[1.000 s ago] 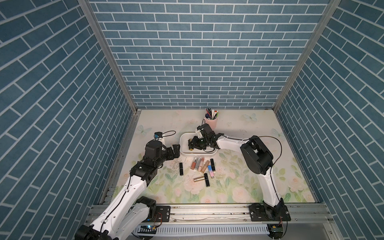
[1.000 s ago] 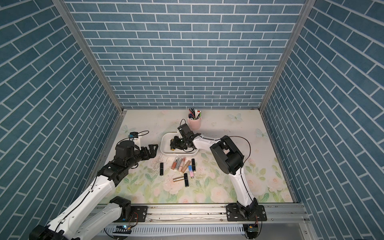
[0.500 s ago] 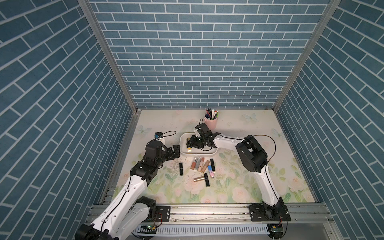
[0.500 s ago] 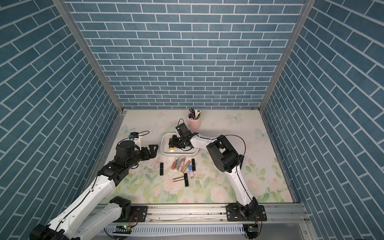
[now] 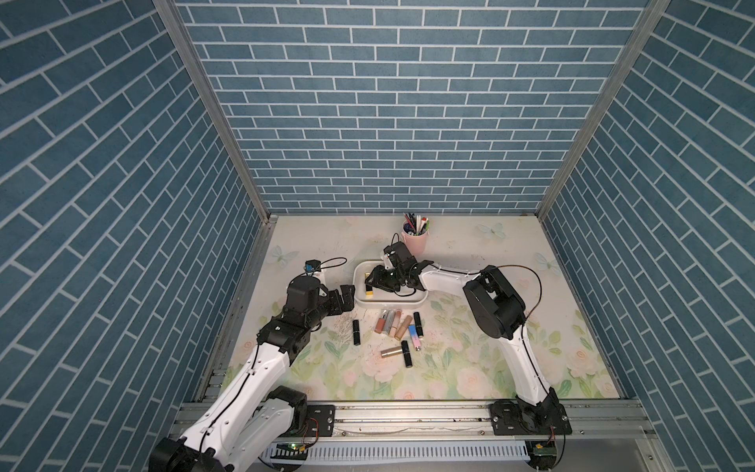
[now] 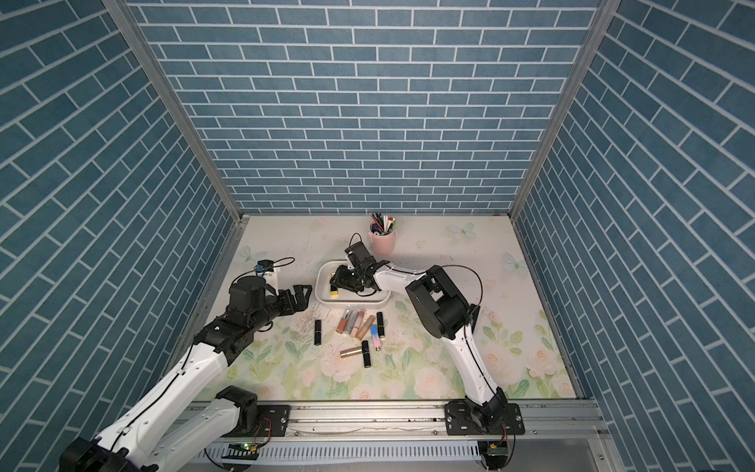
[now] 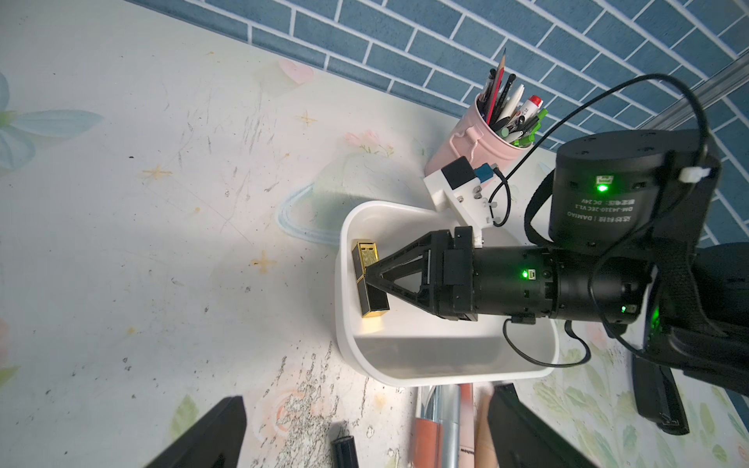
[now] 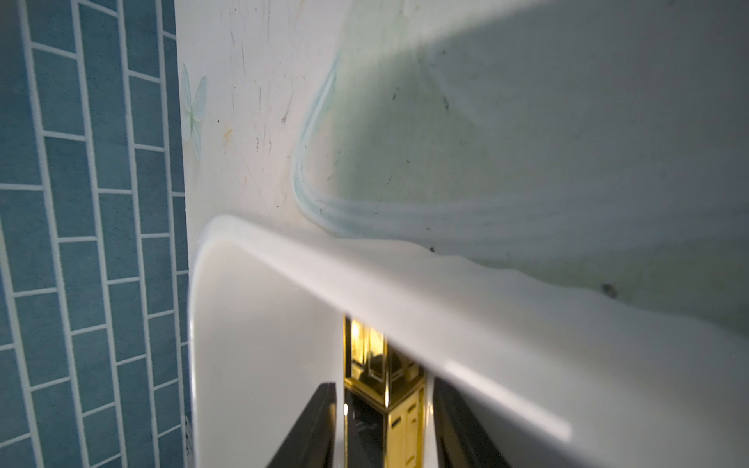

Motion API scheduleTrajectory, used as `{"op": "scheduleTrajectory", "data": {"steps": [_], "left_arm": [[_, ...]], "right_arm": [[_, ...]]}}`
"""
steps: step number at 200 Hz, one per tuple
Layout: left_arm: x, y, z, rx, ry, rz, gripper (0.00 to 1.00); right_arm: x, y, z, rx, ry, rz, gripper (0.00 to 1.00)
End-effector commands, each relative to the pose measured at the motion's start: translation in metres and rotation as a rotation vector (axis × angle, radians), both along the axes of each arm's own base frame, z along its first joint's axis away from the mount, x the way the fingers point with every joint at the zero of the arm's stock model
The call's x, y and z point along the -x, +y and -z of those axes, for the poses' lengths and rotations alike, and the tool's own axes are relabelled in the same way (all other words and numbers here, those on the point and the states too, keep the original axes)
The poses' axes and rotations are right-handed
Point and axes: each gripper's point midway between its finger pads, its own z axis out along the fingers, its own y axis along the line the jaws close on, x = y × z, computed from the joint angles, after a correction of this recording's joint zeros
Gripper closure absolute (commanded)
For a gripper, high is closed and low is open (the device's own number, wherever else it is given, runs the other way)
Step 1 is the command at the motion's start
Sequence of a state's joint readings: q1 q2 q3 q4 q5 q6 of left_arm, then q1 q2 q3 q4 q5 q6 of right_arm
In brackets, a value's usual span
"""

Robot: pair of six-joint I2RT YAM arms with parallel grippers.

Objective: Put the lipstick into the storage box
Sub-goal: Place the lipstick in the storage box, then pick up the lipstick at the center of the board.

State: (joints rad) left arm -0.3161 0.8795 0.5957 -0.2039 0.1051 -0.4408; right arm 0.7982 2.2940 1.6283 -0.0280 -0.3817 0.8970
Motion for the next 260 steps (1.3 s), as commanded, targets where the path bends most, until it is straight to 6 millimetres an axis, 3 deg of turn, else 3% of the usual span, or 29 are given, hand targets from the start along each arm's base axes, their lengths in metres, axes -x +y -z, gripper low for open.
{"op": "scheduleTrajectory", "data": {"steps": [1, 71, 80, 84, 95, 168, 210, 242, 260], "left_arm": [[0.0, 0.0, 0.002, 0.007, 0.0, -0.001, 0.0], [0.0, -0.001, 0.003, 0.016, 0.008, 0.003, 0.0], [0.0, -0.002, 0.003, 0.02, 0.011, 0.003, 0.0], [0.0, -0.002, 0.003, 0.021, 0.011, 0.005, 0.0], [0.001, -0.003, 0.005, 0.026, 0.017, 0.008, 0.0], [0.019, -0.013, 0.022, 0.05, 0.089, -0.002, 0.0], [0.038, -0.019, 0.043, 0.009, 0.167, -0.034, 0.0], [0.051, -0.023, 0.048, 0.011, 0.177, -0.056, 0.04], [0.061, -0.023, 0.071, -0.002, 0.228, -0.061, 0.09]], "right_arm": [[0.001, 0.003, -0.004, -0.003, 0.006, 0.0, 0.55], [-0.001, -0.003, -0.042, 0.0, -0.093, -0.018, 0.55], [-0.001, -0.005, -0.04, 0.014, -0.101, -0.022, 0.55], [-0.001, -0.006, -0.058, -0.002, -0.128, -0.022, 0.55], [0.0, -0.009, -0.066, 0.002, -0.148, -0.022, 0.55], [0.027, -0.058, -0.122, 0.055, -0.288, -0.037, 0.55], [0.061, -0.09, -0.136, 0.069, -0.359, -0.104, 0.54], [0.08, -0.114, -0.128, 0.138, -0.368, -0.147, 0.54], [0.087, -0.121, -0.123, 0.155, -0.361, -0.158, 0.53]]}}
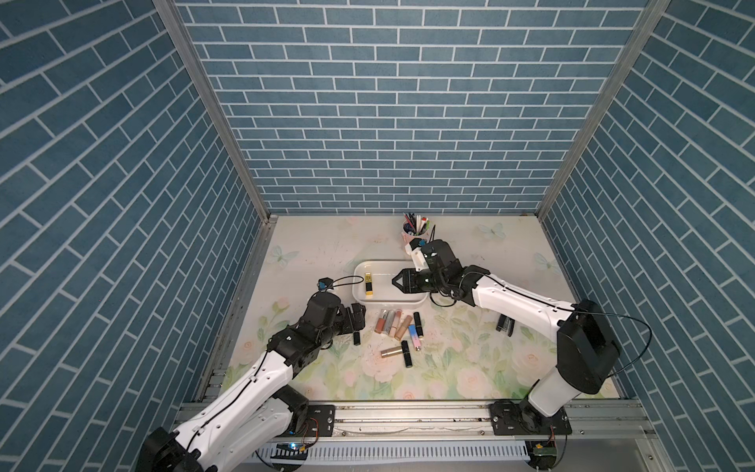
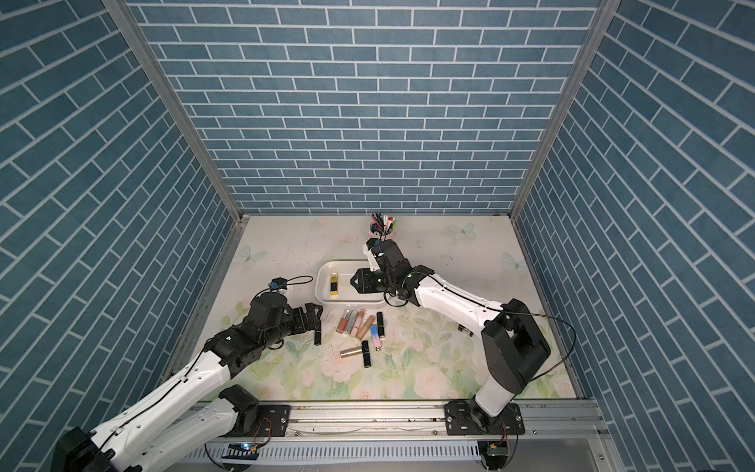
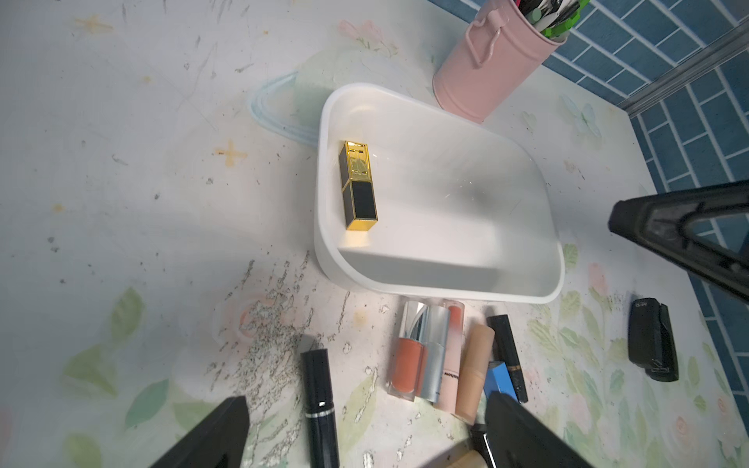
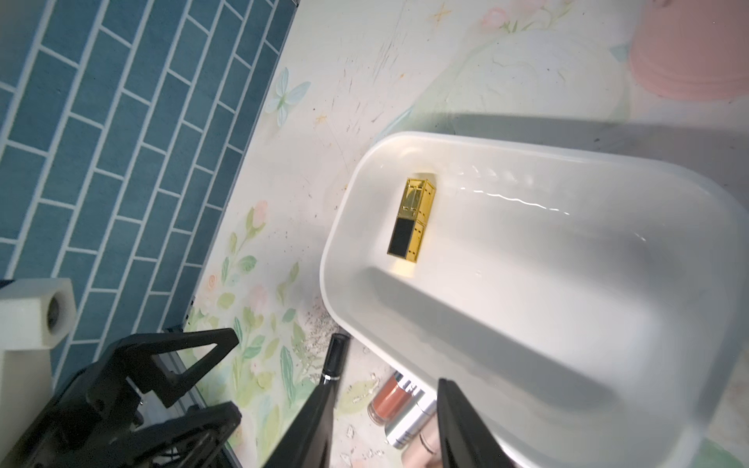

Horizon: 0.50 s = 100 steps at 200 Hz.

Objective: Put the lipstick into the storage box
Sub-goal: Pick up the lipstick at the center of the board.

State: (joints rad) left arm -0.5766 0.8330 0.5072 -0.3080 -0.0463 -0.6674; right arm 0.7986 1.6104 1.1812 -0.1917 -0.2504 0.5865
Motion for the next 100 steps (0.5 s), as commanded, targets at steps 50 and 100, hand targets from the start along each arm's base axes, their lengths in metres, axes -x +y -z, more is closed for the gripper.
{"op": "scheduleTrajectory", "data": {"steps": [50, 100], "left_arm": [[0.018, 0.007, 0.055, -0.106, 0.155, -0.041, 0.22], [0.011, 0.001, 0.063, -0.163, 0.184, -0.016, 0.29]], "right_arm": [[0.02, -0.016, 0.02, 0.041, 0.014, -0.031, 0.53], [0.026, -0.017, 0.029, 0.026, 0.04, -0.027, 0.53]]}}
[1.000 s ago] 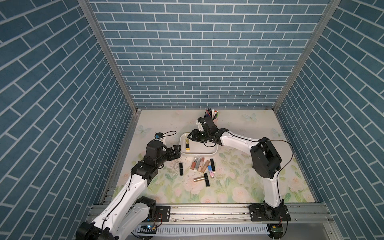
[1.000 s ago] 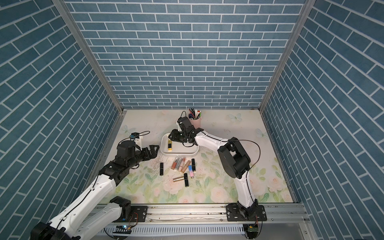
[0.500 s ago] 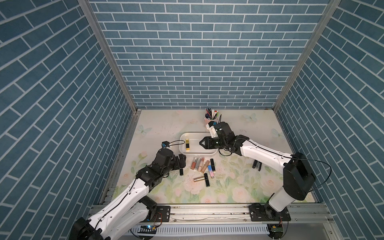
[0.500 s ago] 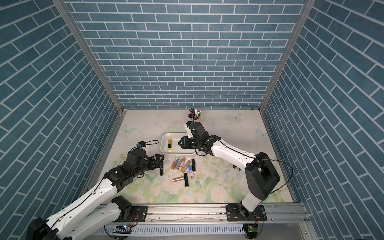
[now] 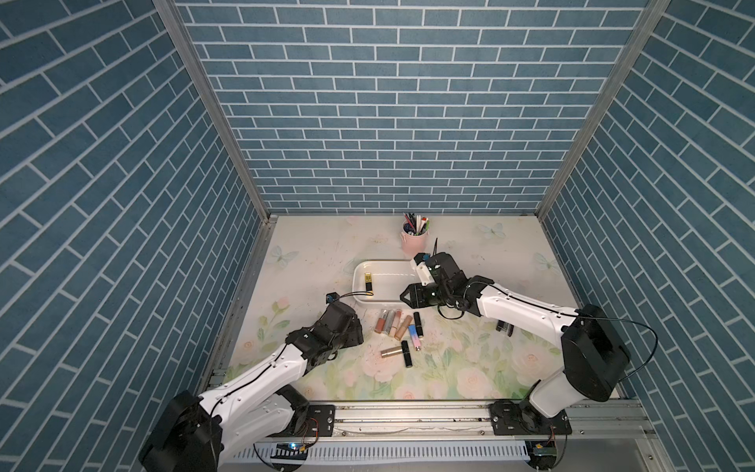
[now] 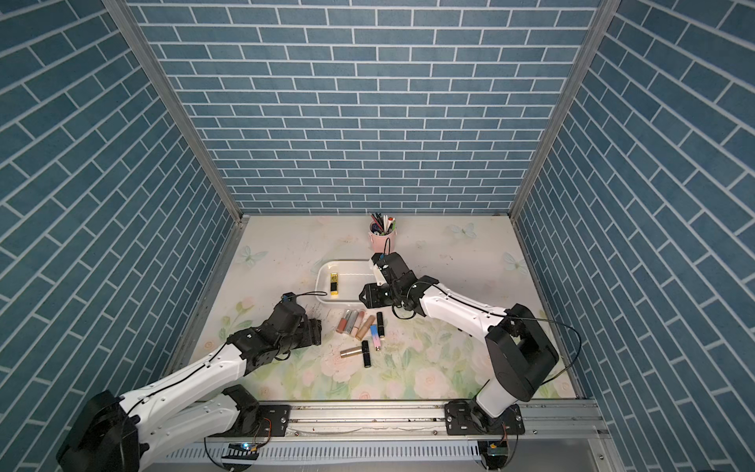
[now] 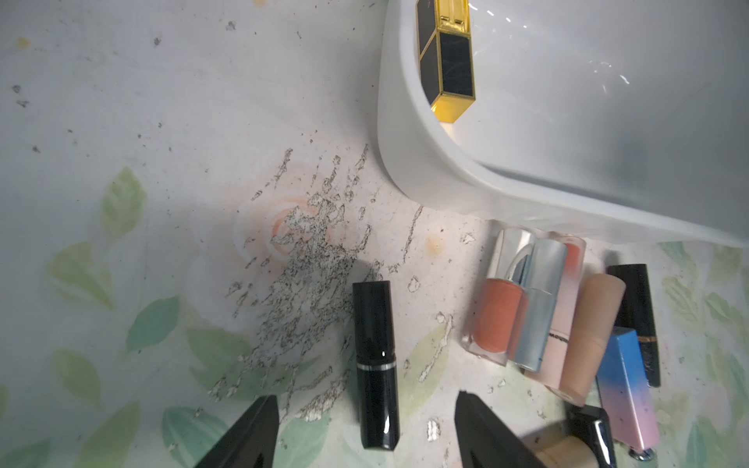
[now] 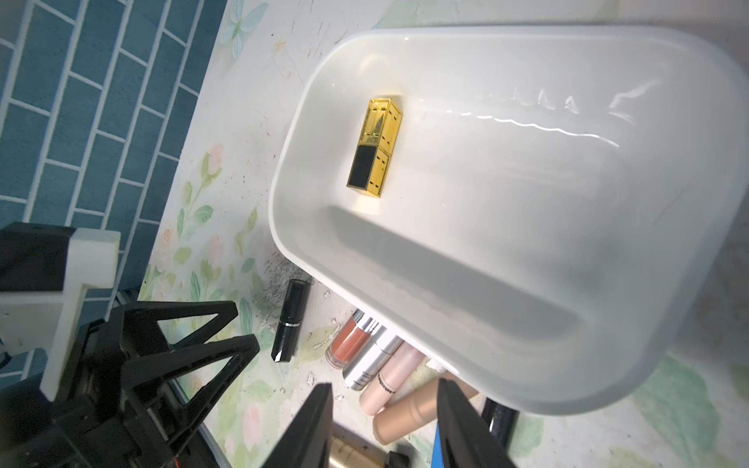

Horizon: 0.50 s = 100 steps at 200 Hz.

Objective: Put the lipstick into the storage box
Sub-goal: Pick up the lipstick at the center of the board.

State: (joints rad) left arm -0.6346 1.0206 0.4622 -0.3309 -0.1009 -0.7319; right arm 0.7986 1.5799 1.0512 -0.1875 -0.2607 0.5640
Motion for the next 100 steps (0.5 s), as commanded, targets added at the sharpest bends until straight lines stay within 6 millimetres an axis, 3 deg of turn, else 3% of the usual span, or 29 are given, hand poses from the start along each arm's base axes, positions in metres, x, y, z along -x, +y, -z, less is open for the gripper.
{"op": "scheduleTrajectory", "data": {"steps": [1, 24, 36, 100], "left_arm": [[-0.008, -0.004, -0.005, -0.025, -0.017, 0.014, 0.29], [-0.008, -0.003, 0.006, -0.062, 0.017, 0.027, 0.32], [-0.016, -0.008, 0.0, -0.071, 0.013, 0.034, 0.35], [-0.02, -0.013, 0.014, -0.164, 0.108, 0.083, 0.4]], "right_arm": [[0.003, 0.003, -0.012, -0.045, -0.017, -0.003, 0.53], [0.005, 0.0, -0.008, -0.042, -0.014, 0.001, 0.53], [0.006, -0.001, -0.007, -0.044, -0.016, 0.004, 0.53], [0.008, -0.003, -0.004, -0.056, -0.019, 0.012, 0.53]]}}
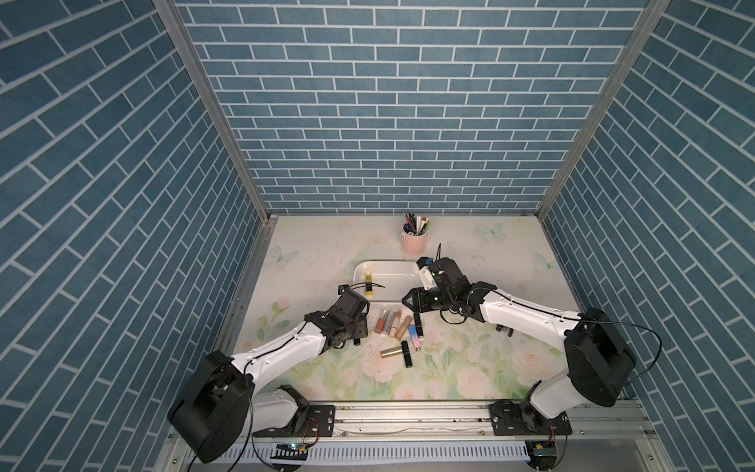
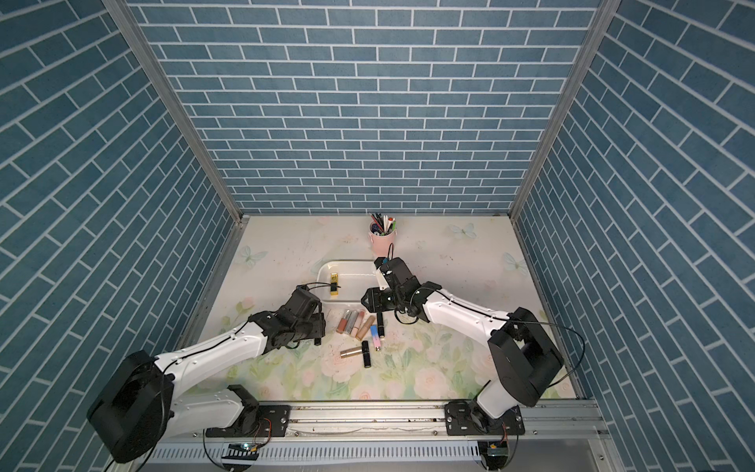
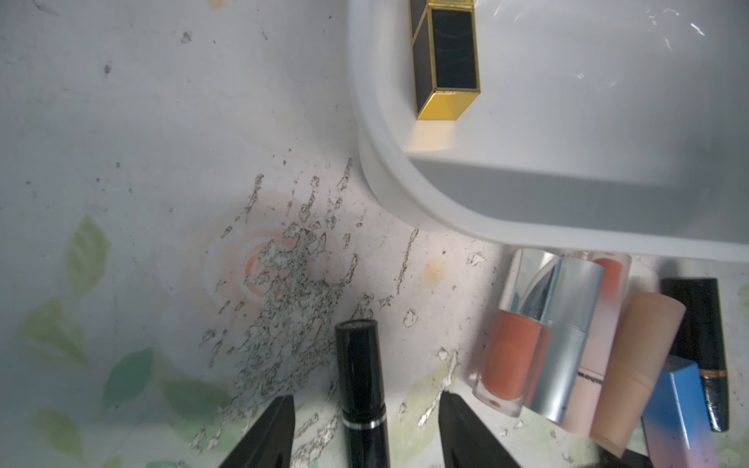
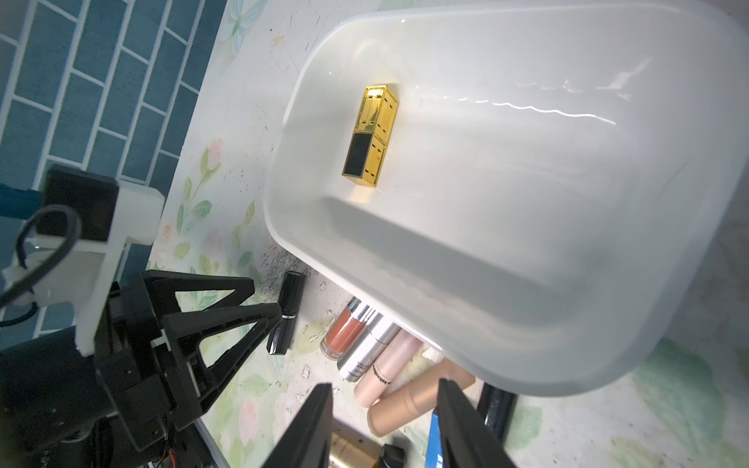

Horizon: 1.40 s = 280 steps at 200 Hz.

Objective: Put the lipstick into the storage box
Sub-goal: Pick up the lipstick at the center of the board.

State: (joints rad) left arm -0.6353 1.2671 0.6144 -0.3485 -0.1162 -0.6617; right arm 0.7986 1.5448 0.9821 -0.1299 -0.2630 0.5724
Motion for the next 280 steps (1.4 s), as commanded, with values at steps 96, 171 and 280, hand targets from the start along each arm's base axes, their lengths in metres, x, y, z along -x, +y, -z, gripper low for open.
{"op": "scheduleTrajectory", "data": {"steps": [96, 171, 280], "left_arm": [[0.003, -0.001, 0.022, -0.087, 0.086, 0.054, 0.51], [0.002, -0.004, 0.034, -0.101, 0.113, 0.072, 0.61], [0.001, -0.008, 0.025, -0.081, 0.102, 0.088, 0.93]], "right_arm": [[0.004, 0.001, -0.004, -0.039, -0.002, 0.01, 0.53], [0.006, 0.001, 0.001, -0.04, 0.011, 0.007, 0.53], [0.006, 0.002, -0.003, -0.05, 0.007, 0.009, 0.53]]}}
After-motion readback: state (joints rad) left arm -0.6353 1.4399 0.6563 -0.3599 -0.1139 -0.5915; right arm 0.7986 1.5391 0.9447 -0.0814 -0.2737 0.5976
